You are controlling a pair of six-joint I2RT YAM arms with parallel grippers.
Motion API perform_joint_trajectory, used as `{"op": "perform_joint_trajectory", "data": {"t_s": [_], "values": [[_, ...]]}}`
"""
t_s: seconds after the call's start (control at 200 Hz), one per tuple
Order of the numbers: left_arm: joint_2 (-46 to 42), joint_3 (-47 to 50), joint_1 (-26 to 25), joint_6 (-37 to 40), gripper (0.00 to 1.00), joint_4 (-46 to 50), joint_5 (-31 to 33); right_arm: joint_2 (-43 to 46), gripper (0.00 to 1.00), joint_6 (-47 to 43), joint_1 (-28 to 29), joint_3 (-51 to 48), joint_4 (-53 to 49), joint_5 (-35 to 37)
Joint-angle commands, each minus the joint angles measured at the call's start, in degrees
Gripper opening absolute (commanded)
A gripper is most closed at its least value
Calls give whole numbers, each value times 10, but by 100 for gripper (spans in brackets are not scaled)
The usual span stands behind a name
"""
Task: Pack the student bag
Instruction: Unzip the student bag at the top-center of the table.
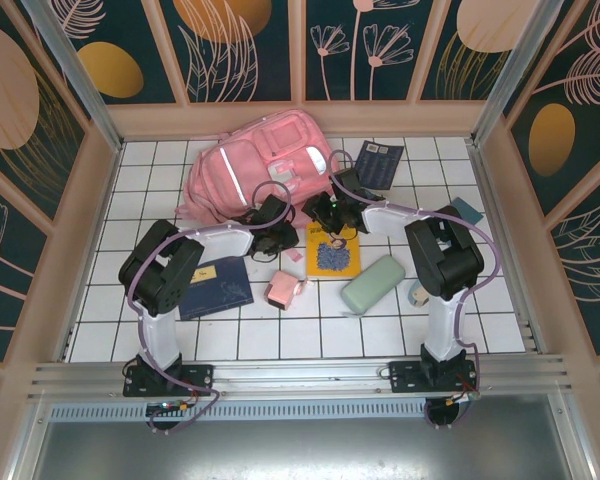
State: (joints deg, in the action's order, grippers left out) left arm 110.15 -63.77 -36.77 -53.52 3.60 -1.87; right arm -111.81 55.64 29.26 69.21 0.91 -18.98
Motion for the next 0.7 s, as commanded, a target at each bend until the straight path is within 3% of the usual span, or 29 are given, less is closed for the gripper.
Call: {"op": "perform_joint_trajectory", "data": {"t_s": [0.0, 0.695], "values": [[-2, -17, -3, -16, 20, 10, 18, -12, 43, -8, 2, 2, -24, 13], [42, -49, -3, -31, 24, 44, 19, -19, 43, -16, 1, 8, -27, 7]]}}
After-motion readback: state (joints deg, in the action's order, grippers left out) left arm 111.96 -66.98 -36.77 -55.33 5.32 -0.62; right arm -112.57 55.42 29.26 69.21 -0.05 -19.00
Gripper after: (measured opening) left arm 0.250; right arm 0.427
